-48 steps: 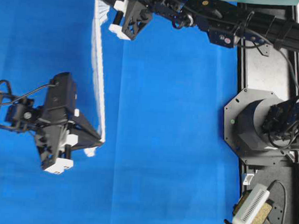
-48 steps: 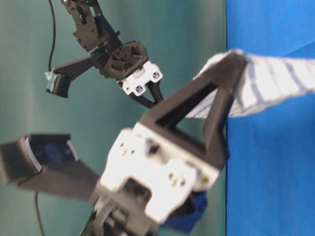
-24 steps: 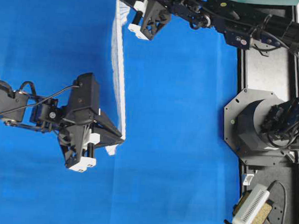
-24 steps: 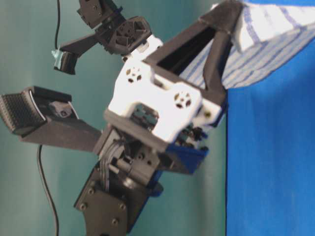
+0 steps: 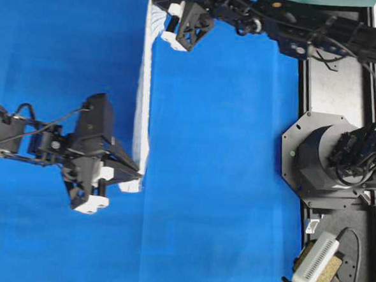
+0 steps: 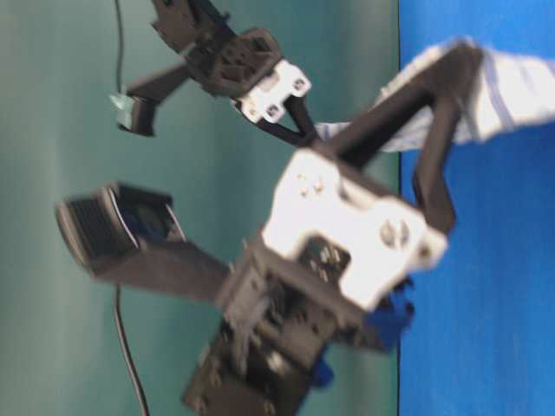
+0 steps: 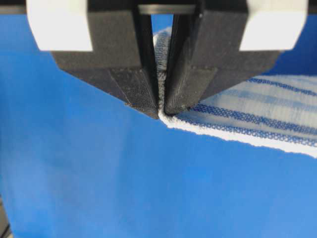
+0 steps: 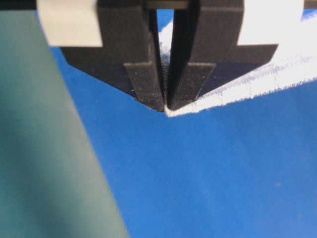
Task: Fold the blue towel.
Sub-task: 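Lay the strip down vertically on the table and open both grippers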
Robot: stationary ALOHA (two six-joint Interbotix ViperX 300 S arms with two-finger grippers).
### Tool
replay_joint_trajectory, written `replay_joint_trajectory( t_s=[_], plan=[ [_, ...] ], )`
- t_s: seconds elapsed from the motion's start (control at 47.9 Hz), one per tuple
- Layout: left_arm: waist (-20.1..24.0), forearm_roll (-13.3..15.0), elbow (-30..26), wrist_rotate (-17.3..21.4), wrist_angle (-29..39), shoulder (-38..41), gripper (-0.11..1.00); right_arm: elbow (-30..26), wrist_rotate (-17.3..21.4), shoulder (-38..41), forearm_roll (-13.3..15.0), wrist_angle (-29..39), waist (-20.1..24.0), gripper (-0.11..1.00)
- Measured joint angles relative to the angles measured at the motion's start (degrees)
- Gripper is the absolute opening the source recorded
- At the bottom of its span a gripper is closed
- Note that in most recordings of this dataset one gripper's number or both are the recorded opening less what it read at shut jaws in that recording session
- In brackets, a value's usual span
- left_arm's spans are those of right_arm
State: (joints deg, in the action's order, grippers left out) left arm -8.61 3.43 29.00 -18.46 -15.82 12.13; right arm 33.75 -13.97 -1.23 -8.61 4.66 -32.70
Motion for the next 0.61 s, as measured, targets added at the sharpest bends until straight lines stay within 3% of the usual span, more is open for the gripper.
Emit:
replay_joint_trajectory(
  t_s=[0.334,0.606],
  plan=[
    [-0.53,1.23,9.93,-4.39,-7.82,-4.66,0.03,-7.47,-0.09,8.61,0.09,0.0,1.76,0.14],
    [-0.97,1.49,12.66,-6.94,-8.79,-5.54,0.03,-12.22,0.0,13.54,0.0,1.23,3.25,0.14]
  ],
)
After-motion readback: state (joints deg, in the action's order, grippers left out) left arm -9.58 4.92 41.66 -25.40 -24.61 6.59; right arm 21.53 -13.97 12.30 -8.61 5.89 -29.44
